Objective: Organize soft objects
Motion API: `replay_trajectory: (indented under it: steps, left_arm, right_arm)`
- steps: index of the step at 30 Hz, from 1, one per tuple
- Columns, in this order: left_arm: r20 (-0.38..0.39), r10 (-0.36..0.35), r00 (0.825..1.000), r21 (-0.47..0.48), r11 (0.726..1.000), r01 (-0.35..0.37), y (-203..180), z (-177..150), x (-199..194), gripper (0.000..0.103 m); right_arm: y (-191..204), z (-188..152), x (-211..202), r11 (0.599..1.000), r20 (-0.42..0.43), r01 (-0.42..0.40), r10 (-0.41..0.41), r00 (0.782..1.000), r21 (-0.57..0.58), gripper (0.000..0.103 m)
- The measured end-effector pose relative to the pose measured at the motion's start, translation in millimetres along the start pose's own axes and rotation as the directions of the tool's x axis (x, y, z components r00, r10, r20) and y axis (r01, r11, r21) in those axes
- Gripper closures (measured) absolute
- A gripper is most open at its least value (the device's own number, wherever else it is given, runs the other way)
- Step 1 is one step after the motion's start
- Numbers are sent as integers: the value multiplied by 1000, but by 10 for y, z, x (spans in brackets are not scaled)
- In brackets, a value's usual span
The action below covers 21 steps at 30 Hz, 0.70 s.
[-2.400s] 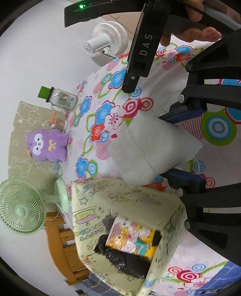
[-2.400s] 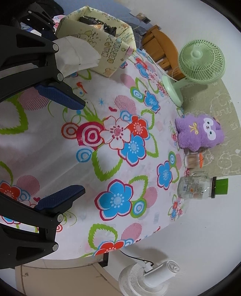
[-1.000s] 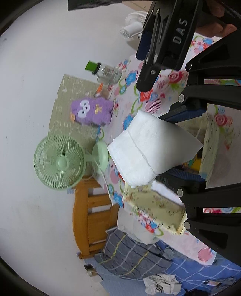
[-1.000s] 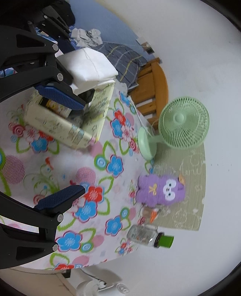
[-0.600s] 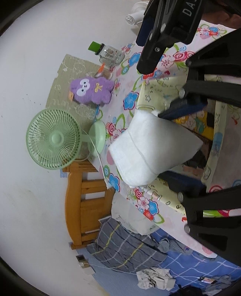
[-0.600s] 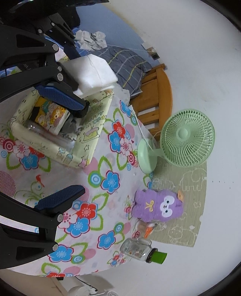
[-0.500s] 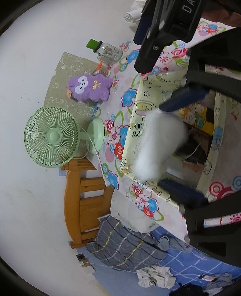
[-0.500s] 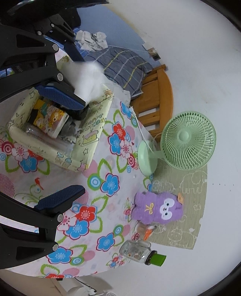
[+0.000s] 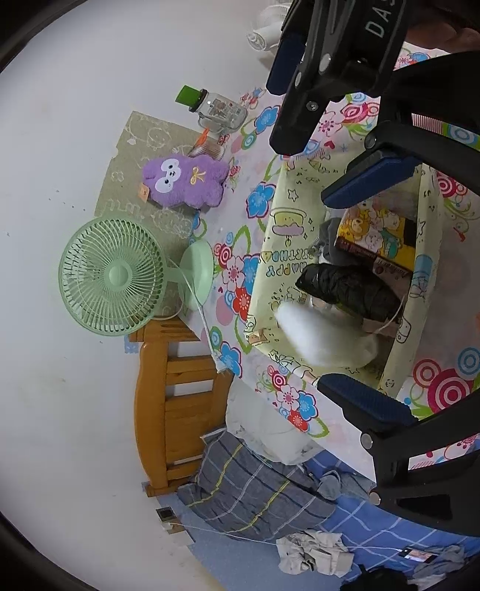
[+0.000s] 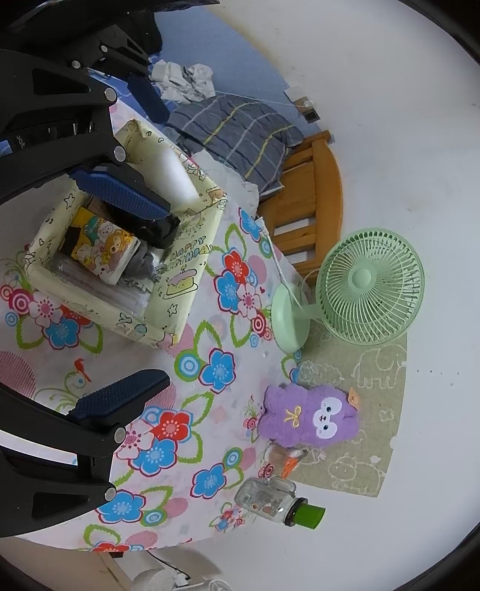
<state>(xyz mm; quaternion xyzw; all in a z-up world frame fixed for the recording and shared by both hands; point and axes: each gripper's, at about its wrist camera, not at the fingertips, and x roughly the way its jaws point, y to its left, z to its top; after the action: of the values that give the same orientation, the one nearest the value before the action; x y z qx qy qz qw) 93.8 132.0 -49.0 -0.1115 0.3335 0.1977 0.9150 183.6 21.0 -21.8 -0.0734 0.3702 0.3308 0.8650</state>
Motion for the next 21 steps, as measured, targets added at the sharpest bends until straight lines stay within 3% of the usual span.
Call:
replay_trajectory:
  steps: [21]
  left_arm:
    - [86, -114, 990, 86, 991, 106, -688, -62, -603, 2]
  right_arm:
    - [-653, -377, -989, 988, 106, 104, -116, 988, 110, 18]
